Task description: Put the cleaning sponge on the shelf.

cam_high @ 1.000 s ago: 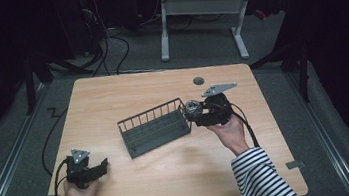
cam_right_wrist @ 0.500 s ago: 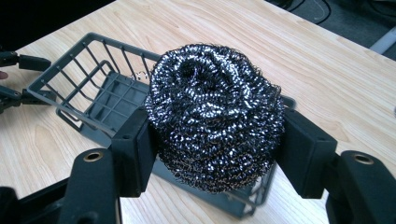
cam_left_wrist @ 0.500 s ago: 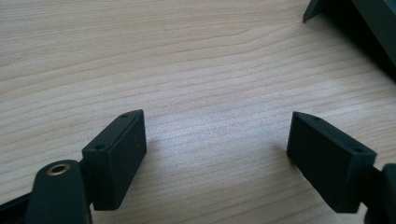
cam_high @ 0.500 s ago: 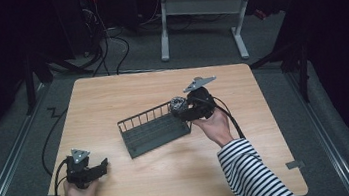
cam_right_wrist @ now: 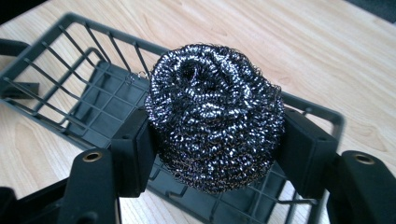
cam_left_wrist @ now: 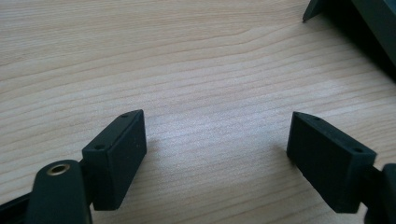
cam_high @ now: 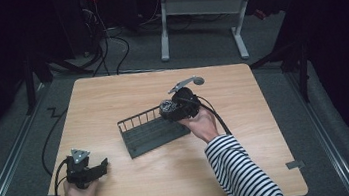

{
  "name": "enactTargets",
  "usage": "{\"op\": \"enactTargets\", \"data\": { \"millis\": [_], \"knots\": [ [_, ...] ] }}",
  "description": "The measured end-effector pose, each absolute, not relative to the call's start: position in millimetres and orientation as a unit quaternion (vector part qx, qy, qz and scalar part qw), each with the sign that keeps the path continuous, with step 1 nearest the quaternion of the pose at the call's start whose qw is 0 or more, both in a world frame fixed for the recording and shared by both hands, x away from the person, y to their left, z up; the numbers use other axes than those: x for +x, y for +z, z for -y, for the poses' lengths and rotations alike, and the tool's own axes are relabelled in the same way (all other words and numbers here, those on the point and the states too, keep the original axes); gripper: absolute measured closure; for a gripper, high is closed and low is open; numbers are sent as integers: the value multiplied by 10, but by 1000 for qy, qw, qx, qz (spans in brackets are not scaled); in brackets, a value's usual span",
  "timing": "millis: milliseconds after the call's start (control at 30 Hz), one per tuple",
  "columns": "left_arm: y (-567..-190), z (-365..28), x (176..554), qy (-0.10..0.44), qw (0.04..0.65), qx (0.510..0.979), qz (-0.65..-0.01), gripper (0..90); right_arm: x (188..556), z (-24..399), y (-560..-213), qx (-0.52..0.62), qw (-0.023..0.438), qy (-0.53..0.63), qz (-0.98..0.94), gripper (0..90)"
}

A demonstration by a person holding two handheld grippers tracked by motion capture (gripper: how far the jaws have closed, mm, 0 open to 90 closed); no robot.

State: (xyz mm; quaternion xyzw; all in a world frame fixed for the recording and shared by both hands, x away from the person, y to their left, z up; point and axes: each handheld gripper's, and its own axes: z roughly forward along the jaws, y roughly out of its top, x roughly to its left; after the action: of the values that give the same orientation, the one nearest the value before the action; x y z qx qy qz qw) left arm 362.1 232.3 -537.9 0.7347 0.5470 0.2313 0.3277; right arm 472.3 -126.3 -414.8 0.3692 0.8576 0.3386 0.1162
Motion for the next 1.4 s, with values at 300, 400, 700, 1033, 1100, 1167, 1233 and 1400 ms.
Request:
{"op": "enactTargets", "data": {
  "millis": [300,400,700,1033,1100,1167,1233,1400],
  "knots": [
    [-5379,-2323,3620,231,328,735,-547,203,4798,1140,-4290,370,106,314,-868,347],
    [-5378,-2323,3621,231,327,735,-547,203,4806,1105,-4327,366,107,307,-872,344],
    [-5378,-2321,3622,231,327,735,-548,200,4823,1041,-4386,371,95,294,-875,329],
    [-5378,-2321,3622,231,327,735,-547,199,4832,1016,-4418,368,83,288,-880,258],
    [-5378,-2321,3622,231,327,735,-548,199,4829,1028,-4411,367,85,295,-878,251],
    [-5378,-2321,3622,231,327,735,-547,199,4822,1043,-4397,368,82,304,-875,247],
    [-5378,-2321,3622,231,327,735,-547,199,4807,1062,-4373,368,82,312,-872,244],
    [-5378,-2321,3622,231,327,735,-548,199,4786,1113,-4315,365,85,325,-868,235]
  ]
}}
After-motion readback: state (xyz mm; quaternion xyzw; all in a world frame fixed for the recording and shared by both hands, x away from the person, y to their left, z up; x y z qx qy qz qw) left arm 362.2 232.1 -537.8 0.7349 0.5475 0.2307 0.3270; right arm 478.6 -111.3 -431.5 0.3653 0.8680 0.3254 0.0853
